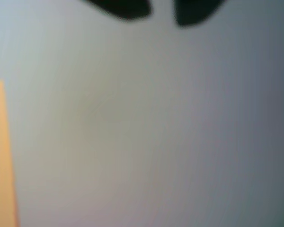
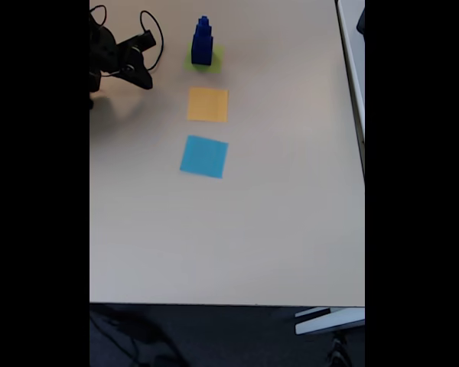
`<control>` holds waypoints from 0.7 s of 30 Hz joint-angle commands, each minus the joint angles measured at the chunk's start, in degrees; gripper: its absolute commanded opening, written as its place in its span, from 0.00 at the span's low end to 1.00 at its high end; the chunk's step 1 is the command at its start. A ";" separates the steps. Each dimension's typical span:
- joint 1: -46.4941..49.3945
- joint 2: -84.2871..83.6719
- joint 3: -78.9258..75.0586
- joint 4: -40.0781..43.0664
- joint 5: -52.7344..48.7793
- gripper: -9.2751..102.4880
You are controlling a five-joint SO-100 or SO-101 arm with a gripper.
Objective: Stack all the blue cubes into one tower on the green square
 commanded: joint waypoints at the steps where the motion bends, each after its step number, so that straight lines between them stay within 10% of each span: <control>1: -0.35 1.41 0.35 -1.23 -0.79 0.08; 21: -2.02 1.49 -0.44 -0.62 -18.46 0.08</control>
